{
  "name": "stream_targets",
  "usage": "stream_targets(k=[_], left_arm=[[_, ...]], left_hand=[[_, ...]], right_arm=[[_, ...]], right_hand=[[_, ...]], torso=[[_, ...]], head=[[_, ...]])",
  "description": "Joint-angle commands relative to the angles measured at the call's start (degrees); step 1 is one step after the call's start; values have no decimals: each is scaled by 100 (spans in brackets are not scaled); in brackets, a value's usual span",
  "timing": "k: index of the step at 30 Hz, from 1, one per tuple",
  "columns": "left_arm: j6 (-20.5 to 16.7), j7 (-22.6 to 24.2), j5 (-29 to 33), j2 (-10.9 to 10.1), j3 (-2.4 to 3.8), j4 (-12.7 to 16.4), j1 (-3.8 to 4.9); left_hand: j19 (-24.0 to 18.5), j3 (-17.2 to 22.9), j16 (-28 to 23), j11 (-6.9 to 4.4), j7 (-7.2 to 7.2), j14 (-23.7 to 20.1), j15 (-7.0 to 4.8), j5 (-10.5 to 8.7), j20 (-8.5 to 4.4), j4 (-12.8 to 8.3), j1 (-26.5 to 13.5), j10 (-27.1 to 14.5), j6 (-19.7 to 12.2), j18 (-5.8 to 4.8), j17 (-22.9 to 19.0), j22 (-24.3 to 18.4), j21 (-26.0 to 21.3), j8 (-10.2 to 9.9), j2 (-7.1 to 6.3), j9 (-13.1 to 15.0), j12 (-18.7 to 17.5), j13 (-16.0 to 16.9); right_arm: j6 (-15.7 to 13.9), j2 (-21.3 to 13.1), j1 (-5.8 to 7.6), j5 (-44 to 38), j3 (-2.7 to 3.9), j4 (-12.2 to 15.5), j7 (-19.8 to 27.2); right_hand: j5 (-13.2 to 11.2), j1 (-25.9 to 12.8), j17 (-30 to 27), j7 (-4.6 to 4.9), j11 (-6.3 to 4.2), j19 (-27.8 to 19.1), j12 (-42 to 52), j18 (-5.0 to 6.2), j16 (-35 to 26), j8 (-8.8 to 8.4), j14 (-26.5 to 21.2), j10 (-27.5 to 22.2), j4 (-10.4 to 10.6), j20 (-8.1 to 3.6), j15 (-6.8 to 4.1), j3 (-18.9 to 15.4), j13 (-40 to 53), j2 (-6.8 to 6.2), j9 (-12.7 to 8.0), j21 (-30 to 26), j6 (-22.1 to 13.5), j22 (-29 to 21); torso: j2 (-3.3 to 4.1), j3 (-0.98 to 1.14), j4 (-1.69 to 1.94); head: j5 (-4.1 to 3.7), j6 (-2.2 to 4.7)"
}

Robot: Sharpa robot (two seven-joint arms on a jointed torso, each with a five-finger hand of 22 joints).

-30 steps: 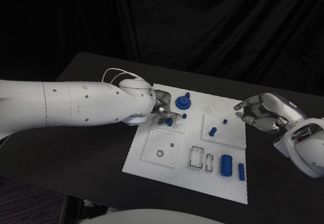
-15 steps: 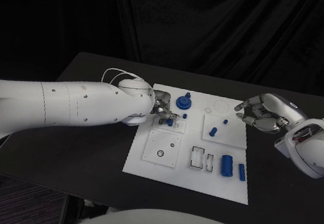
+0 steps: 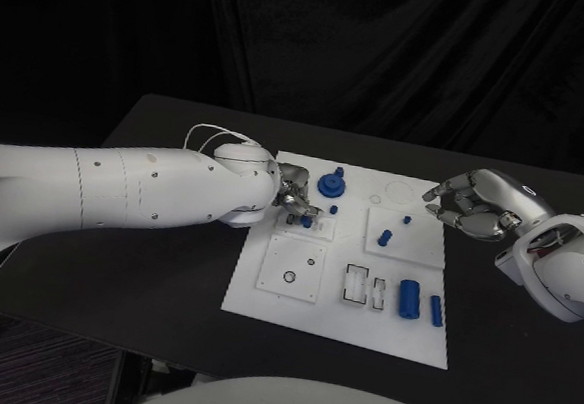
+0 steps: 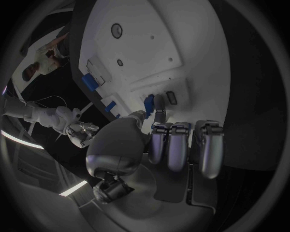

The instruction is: Assemble the parts on the task board

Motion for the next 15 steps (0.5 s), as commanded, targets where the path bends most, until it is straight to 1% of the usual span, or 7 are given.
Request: stream_targets(k=[1,3,5,6,10,15], left_arm=[[13,103,9,11,3,1,-13],[20,101,9,13,3,-3,-14],[28,101,9,18,3,-6,-15],[30,101,9,19,3,-7,-15],[39,96,9,24,3,-7,-16],[66,75,9,25,3,-9,-17]], left_hand=[[602,24,38,-54,-16,595,-28,26,28,-10,90,596,24,-36,1509,1509,17,28,-5,18,20,1509],[602,38,38,-61,-24,595,-33,45,29,-9,115,596,46,-36,1509,1509,17,39,-4,35,20,1509],[602,96,38,-78,-44,595,-50,193,31,-23,204,596,80,-36,1509,1509,17,54,-8,76,20,1509],[602,114,38,-83,-49,595,-54,224,32,-32,233,596,84,-36,1509,1509,17,54,-15,87,20,1509],[602,140,38,-91,-59,595,-61,246,33,-45,274,596,104,-36,1509,1509,17,62,-26,104,20,1509],[602,221,38,-115,-86,595,-82,338,34,-72,369,596,165,-36,1509,1509,17,85,-47,152,20,1509]], right_arm=[[34,5,-14,-9,5,-6,-108],[36,8,-14,-9,5,-8,-108],[40,10,-14,-9,5,-9,-109],[41,11,-14,-9,5,-10,-109],[48,12,-14,-9,5,-11,-113],[62,12,-15,-9,5,-12,-123]], right_hand=[[16,67,1093,-9,40,-33,-28,60,-31,-9,491,452,5,8,44,33,1349,2,-2,-22,47,924],[16,67,1093,-9,40,-33,-28,60,-31,-9,491,452,5,8,44,33,1349,2,-2,-22,47,924],[16,67,1093,-9,40,-33,-28,60,-31,-9,491,452,5,8,44,33,1349,2,-2,-22,47,924],[16,67,1093,-9,40,-33,-28,60,-31,-9,491,452,5,8,44,33,1349,2,-2,-22,47,924],[16,67,1093,-9,40,-33,-28,60,-31,-9,491,452,5,8,44,33,1349,2,-2,-22,47,924],[18,66,1087,-11,38,-33,-31,60,-38,-7,489,448,4,7,43,36,1345,-1,-1,-24,55,925]], torso=[[3,2,-5],[3,2,-7],[3,2,-3],[3,2,-2],[5,4,2],[5,1,-2]], head=[[-2,1],[-1,1],[-4,1],[-5,1],[-10,1],[1,1]])
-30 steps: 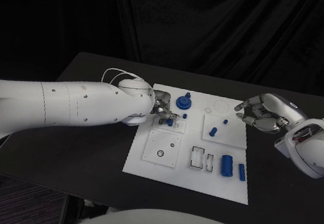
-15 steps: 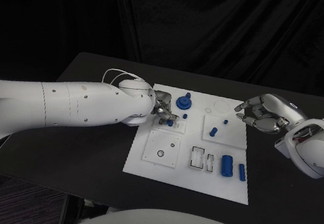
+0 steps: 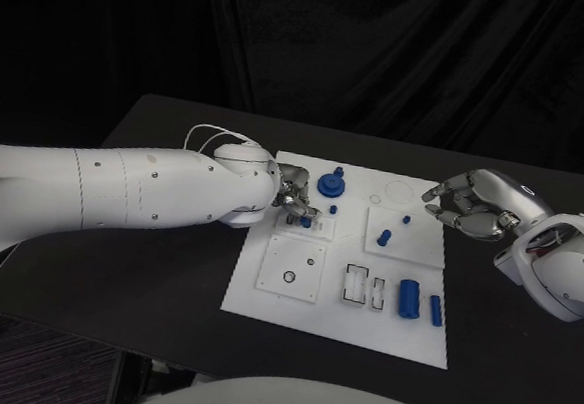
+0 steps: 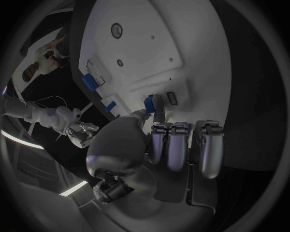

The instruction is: Assemble the parts on the task board

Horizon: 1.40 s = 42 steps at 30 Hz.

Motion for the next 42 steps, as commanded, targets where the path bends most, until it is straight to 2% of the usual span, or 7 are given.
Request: stream_targets(k=[1,8,13,17,25,36,42], left_arm=[[61,63,9,12,3,3,-11],[67,56,9,8,3,1,-12],[38,74,9,10,3,1,-13],[-8,99,9,10,3,1,-14],[-107,163,9,10,3,-5,-15],[-182,173,9,0,3,2,-16],[-411,66,-26,-137,4,162,-16]], left_hand=[[602,59,38,-55,-9,594,-44,78,34,-10,86,594,46,-36,1509,1509,17,19,-10,23,21,1509],[602,144,38,-69,-19,594,-60,218,35,-17,139,594,54,-36,1509,1509,17,12,-44,57,21,1509],[602,158,38,-66,-10,594,-62,-35,45,81,66,594,69,-36,1509,1509,17,-3,-85,94,21,1509],[602,-20,38,-42,19,594,-45,-968,73,164,-275,594,56,-36,1509,1509,17,-65,-73,132,21,1509],[602,-506,38,9,76,594,3,-1540,121,173,-880,594,14,-36,1509,1509,17,-233,21,101,21,1509],[602,-657,38,23,91,594,15,-1662,136,176,-1017,594,7,-36,1509,1509,17,-288,82,81,21,1509],[602,-702,38,-2,53,594,1,-1485,134,138,-831,594,120,-36,1509,1509,17,-237,100,144,21,1509]], right_arm=[[37,-1,-14,-9,4,-4,-116],[46,2,-14,-9,4,-7,-122],[53,2,-14,-9,4,-7,-129],[58,0,-14,-9,4,-7,-134],[66,2,-14,-9,4,-9,-141],[76,4,-14,-9,4,-11,-145],[38,-17,-15,-9,4,2,-108]], right_hand=[[18,66,1087,-11,38,-33,-31,60,-37,-6,489,448,4,7,43,36,1346,-1,-1,-24,55,925],[18,66,1087,-11,38,-33,-31,60,-37,-6,489,448,4,7,43,36,1346,-1,-1,-24,55,925],[19,65,1087,-11,37,-37,-34,62,-37,-8,490,445,4,7,42,37,1342,-4,-2,-32,55,922],[19,65,1087,-11,37,-37,-34,62,-37,-8,490,445,4,7,42,37,1342,-4,-2,-32,55,922],[20,63,1079,-11,37,-41,-37,64,-45,-10,487,441,4,6,41,39,1338,-7,-3,-44,54,919],[20,63,1079,-11,37,-41,-37,64,-45,-10,487,441,4,6,41,39,1338,-7,-3,-44,54,919],[22,62,1077,-11,37,-43,-38,66,-47,-11,487,440,3,5,41,42,1337,-8,-5,-50,54,917]], torso=[[2,-2,-1],[2,-4,0],[0,-2,1],[2,-3,2],[1,-4,-4],[2,-2,1],[2,-4,-1]], head=[[8,1],[0,1],[-2,1],[-5,1],[3,1],[1,1],[-16,1]])
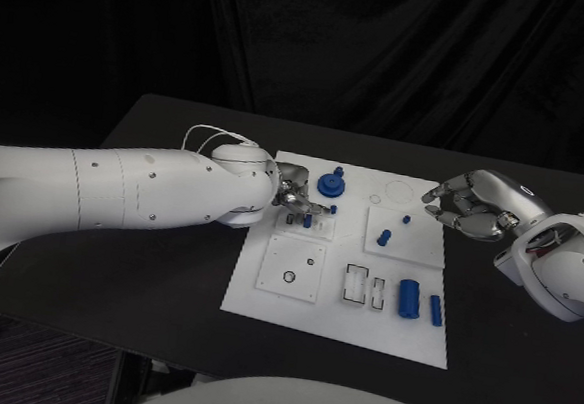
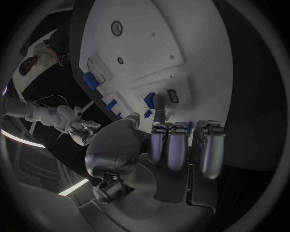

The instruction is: Assemble the parts on the task board

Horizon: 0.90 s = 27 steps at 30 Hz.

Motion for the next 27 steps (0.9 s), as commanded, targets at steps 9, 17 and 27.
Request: stream_targets(k=[9,17,27], left_arm=[[-579,-117,-337,-477,20,536,210],[-610,-62,-379,-587,24,499,536],[-230,-98,-386,-300,8,-194,607]], left_hand=[[582,-119,38,-20,-56,615,-17,381,2,2,432,606,130,-35,1509,1509,17,93,-27,175,20,1509],[582,-163,38,-34,-67,615,-34,590,-14,13,725,606,4,-35,1509,1509,17,227,-34,544,20,1509],[582,-200,38,-17,-48,615,-19,819,-12,-18,1027,606,-334,-35,1509,1509,17,423,-6,1219,20,1509]], right_arm=[[-66,-55,-13,-9,4,23,-45],[-108,-46,-12,-9,4,25,-5],[-119,-19,-12,-9,5,24,25]], right_hand=[[24,63,1081,9,36,-42,-34,65,-19,-12,488,445,2,5,41,43,1344,-8,-6,-24,33,919],[33,72,1086,7,34,-37,-31,63,-15,-12,489,449,-5,5,40,52,1349,-7,-6,-14,35,924],[40,77,1087,6,33,-38,-29,63,-13,-12,489,452,-9,4,39,56,1352,-7,-6,-16,37,923]], torso=[[3,-3,0],[-1,3,-13],[27,4,-5]], head=[[-48,1],[-48,1],[-99,1]])
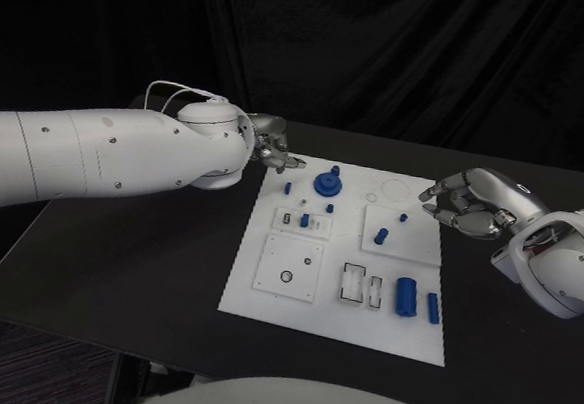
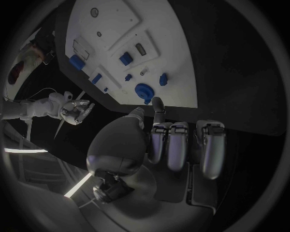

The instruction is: Assemble the parts on the task board

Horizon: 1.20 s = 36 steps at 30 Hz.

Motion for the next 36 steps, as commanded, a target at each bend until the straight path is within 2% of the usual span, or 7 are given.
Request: stream_targets(k=[1,6,9,12,19,28,36], left_arm=[[265,12,-58,114,-3,-186,11],[452,-50,-58,281,-6,-423,-9],[556,-78,-58,384,-7,-575,-39],[607,-86,-58,451,-7,-675,-64],[786,-118,-58,614,-7,-914,-125],[908,-101,-58,692,-7,-1006,-150],[934,-77,-58,711,-7,-1030,-158]], left_hand=[[582,-12,38,-17,2,615,-19,25,-11,-20,67,606,-38,-36,1509,1509,17,33,-6,34,21,1509],[582,-21,38,-14,6,615,-19,-16,-10,-13,90,606,-54,-36,1509,1509,17,41,-17,76,21,1509],[582,-18,38,-13,8,615,-17,-28,-9,-19,117,606,-76,-36,1509,1509,17,35,-18,95,21,1509],[582,-18,38,-11,10,615,-17,-28,-9,-22,129,606,-87,-36,1509,1509,17,31,-21,101,21,1509],[582,-34,38,15,46,615,0,-11,2,-12,179,606,-210,-36,1509,1509,17,-44,-43,129,21,1509],[582,-42,38,65,103,615,46,215,36,-8,251,606,-387,-36,1509,1509,17,-130,-49,206,21,1509],[582,-43,38,72,111,615,51,247,41,-6,259,606,-410,-36,1509,1509,17,-143,-49,214,21,1509]], right_arm=[[-91,4,-11,-9,5,10,5],[-88,8,-12,-9,5,16,12],[-92,13,-12,-9,5,20,22],[-94,13,-12,-9,5,27,27],[-106,1,-12,-9,5,48,37],[-100,-20,-11,-9,5,67,32],[-92,-17,-11,-9,5,73,27]], right_hand=[[17,53,1087,6,33,-38,-29,63,-14,-11,489,452,7,4,39,40,1348,18,-7,-17,37,924],[26,58,1085,6,32,-37,-27,62,-15,-12,489,454,4,4,38,46,1350,18,-7,-15,39,925],[26,58,1085,6,32,-37,-27,62,-15,-12,489,454,4,4,38,46,1350,18,-7,-15,39,925],[37,62,1084,6,32,-37,-27,63,-16,-13,489,455,0,3,37,52,1350,20,-8,-17,39,925],[37,62,1084,6,32,-37,-27,63,-16,-13,489,455,0,3,37,52,1350,20,-8,-17,39,925],[37,62,1084,6,32,-37,-27,63,-16,-13,489,455,0,3,37,52,1350,20,-8,-17,39,925],[53,67,1084,7,32,-36,-31,63,-17,-15,489,449,-4,2,36,61,1344,21,-10,-18,38,925]], torso=[[16,-2,-2],[29,-5,-16],[35,-21,-22],[37,-27,-23],[48,-39,-33],[42,-27,-30],[48,-27,-11]], head=[[-11,1],[13,1],[28,1],[19,1],[65,1],[100,1],[77,1]])
